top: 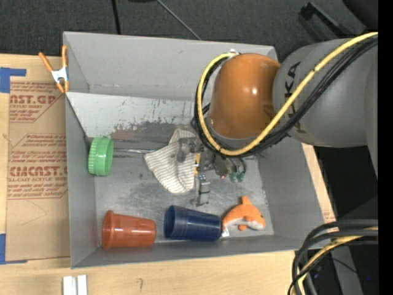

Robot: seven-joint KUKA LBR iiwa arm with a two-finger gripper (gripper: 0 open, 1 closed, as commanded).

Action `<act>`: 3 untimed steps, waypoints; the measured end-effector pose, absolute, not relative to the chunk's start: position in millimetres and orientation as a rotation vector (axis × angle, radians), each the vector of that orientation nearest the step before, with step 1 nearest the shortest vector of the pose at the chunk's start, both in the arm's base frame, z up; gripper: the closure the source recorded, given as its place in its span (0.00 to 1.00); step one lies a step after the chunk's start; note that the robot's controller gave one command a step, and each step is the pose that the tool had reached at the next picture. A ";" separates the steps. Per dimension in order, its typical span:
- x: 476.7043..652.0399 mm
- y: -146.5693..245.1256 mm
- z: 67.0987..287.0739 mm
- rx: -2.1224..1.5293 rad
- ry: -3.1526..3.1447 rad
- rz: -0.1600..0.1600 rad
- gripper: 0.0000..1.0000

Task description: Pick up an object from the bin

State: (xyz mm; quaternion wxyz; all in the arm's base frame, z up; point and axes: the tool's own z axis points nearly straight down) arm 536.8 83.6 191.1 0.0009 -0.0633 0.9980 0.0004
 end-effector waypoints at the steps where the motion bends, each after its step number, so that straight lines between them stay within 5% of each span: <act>1: 536.8 83.4 191.0 -0.198 3.134 0.001 0.00; 2: 542.0 75.1 136.0 -0.187 3.128 0.003 0.00; 3: 542.3 69.3 106.1 -0.179 3.135 0.001 0.00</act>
Offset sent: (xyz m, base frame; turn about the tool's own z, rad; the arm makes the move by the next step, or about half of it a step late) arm 0.0053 -0.0147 -0.0835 0.0126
